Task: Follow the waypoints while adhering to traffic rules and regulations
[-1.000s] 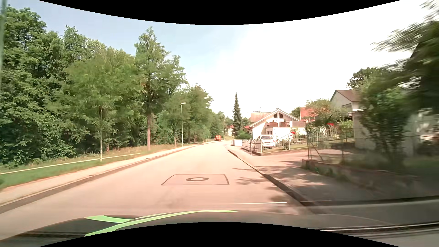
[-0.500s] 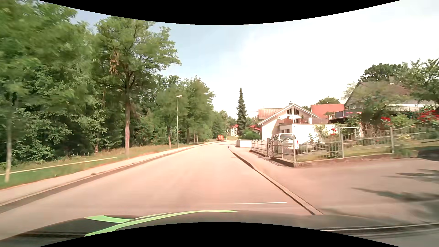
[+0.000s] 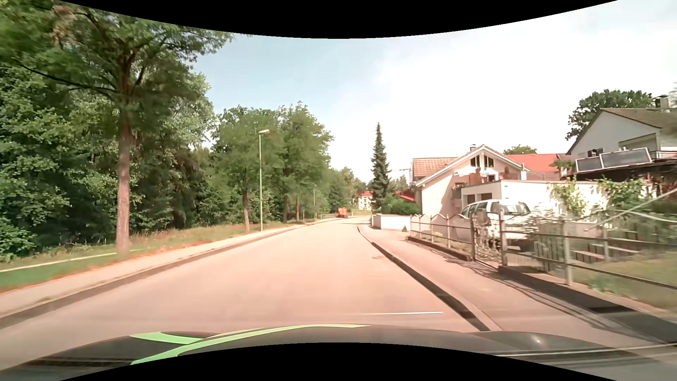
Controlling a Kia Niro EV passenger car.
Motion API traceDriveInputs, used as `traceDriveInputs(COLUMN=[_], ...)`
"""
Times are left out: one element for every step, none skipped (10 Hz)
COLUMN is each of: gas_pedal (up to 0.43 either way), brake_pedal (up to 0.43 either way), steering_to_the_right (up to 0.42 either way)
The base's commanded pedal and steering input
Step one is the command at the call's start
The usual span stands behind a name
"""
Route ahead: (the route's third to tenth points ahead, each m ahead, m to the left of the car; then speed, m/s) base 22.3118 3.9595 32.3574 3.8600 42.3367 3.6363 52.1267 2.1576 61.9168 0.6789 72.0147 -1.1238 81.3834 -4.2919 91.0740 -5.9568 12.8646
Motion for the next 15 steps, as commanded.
traceDriveInputs(gas_pedal=[0.039, 0.039, 0.039, 0.039, 0.039, 0.039, 0.039, 0.039, 0.039, 0.039, 0.039, 0.039, 0.039, 0.039, 0.039], brake_pedal=[0.0, 0.0, 0.0, 0.0, 0.0, 0.0, 0.0, 0.0, 0.0, 0.0, 0.0, 0.0, 0.0, 0.0, 0.0], steering_to_the_right=[-0.004, -0.003, 0.0, 0.005, 0.006, 0.005, 0.005, 0.004, 0.004, 0.005, 0.006, 0.005, 0.005, 0.005, 0.005])
